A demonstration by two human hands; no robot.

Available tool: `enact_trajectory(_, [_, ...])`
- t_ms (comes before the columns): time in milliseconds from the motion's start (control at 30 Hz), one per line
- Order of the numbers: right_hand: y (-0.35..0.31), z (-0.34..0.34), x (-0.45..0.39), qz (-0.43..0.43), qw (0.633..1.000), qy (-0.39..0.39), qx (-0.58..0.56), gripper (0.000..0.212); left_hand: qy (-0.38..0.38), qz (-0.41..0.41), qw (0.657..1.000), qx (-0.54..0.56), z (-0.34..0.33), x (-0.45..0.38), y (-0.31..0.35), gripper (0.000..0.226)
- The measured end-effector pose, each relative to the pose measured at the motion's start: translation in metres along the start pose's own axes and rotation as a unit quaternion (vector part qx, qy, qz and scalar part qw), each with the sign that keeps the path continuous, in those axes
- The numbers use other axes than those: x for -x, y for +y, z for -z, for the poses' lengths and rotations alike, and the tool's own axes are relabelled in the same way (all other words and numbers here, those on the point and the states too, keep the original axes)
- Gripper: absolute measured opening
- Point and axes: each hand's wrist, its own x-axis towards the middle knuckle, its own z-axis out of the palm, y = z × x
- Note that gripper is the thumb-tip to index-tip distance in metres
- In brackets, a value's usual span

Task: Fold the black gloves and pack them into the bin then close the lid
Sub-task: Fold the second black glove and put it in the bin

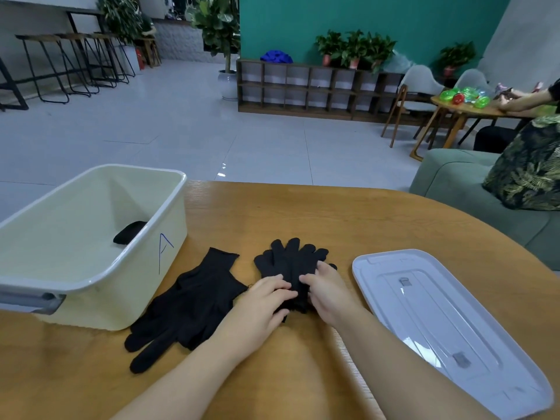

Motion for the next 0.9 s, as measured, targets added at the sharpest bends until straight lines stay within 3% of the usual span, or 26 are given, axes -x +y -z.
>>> enact_trajectory(167, [0.006,0.0,-0.002,0.009,0.998,0.057,-0.011,0.035,-0.001,0.093,0.995,0.039,-0.001,0.001,-0.006,0.043])
enact_trajectory(433, [0.008,-0.005,-0.003,0.004,0.996,0.081,-0.037,0.032,0.002,0.111,0.985,0.133,0.003,0.001,0.001,0.037])
enact_trajectory(600, [0.009,-0.01,-0.001,-0.008,0.995,0.097,-0.003,0.029,-0.005,0.122,0.991,0.063,0.007,0.002,-0.009,0.041])
enact_trajectory(900, [-0.001,-0.013,0.006,-0.002,0.989,0.077,0.122,0.031,-0.055,0.124,0.989,0.055,0.01,0.006,-0.005,0.05])
